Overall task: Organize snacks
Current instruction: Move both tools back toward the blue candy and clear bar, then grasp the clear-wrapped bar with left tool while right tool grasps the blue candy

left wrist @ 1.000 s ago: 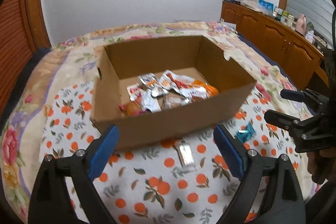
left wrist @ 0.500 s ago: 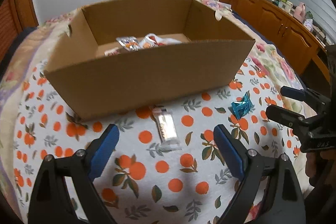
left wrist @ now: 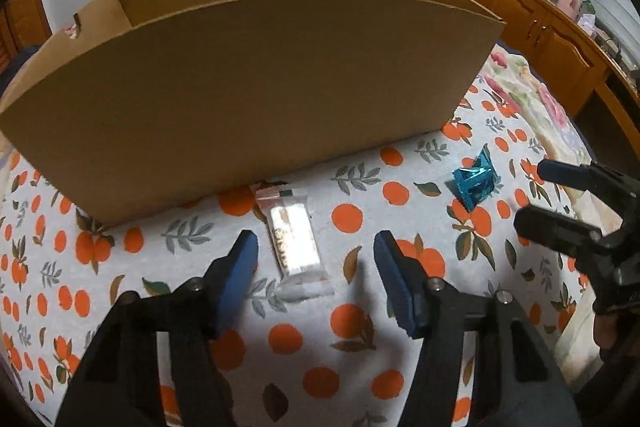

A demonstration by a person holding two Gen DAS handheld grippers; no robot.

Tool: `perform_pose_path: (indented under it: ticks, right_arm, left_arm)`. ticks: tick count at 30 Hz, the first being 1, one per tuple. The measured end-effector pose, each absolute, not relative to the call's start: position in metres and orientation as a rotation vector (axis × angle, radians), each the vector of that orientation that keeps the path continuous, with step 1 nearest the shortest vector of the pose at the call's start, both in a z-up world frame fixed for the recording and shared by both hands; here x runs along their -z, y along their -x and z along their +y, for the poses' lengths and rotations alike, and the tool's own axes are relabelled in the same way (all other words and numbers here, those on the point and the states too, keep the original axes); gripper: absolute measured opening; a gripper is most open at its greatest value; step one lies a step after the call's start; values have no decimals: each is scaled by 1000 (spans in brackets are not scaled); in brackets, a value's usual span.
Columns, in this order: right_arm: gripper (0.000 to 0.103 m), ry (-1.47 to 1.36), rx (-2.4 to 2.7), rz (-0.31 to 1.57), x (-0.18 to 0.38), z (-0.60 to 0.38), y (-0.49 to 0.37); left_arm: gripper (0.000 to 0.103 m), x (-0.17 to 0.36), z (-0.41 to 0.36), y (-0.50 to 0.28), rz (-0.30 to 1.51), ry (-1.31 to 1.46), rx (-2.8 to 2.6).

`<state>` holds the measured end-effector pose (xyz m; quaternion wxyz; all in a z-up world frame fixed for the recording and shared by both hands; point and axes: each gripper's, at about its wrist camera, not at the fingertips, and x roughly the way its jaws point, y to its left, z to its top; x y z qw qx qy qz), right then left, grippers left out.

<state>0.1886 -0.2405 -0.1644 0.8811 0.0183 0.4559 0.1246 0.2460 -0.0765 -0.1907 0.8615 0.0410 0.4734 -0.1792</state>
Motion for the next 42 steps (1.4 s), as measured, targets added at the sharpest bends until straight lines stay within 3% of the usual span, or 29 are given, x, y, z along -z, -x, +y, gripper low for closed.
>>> perform_pose_path:
  ticks: [5,12,28,35,38,42]
  right_arm:
    - [94,-53,-261,965,171,-241,-193]
    - [77,-117,-296,1030,186,-245,-196]
    - [74,-194,-298,1036,199,-253,-230]
    - [55,-139,-249,1015,199,-250,-243]
    - [39,-119,-215,1013,199,-249,-247]
    - [31,-48,-182,1038,199,-246,-246]
  left_arm:
    - [51,201,-68,-259,1033,-46,343]
    - [20,205,-63,-261,1041,-32,333]
    - [19,203,-67,-258,1072,-48,384]
    - [19,205,-67,-261,1077,-44,386]
    - [19,205,-69,-261,1076,-59,385]
    - [19,206,-71,-261,1077,-66,387]
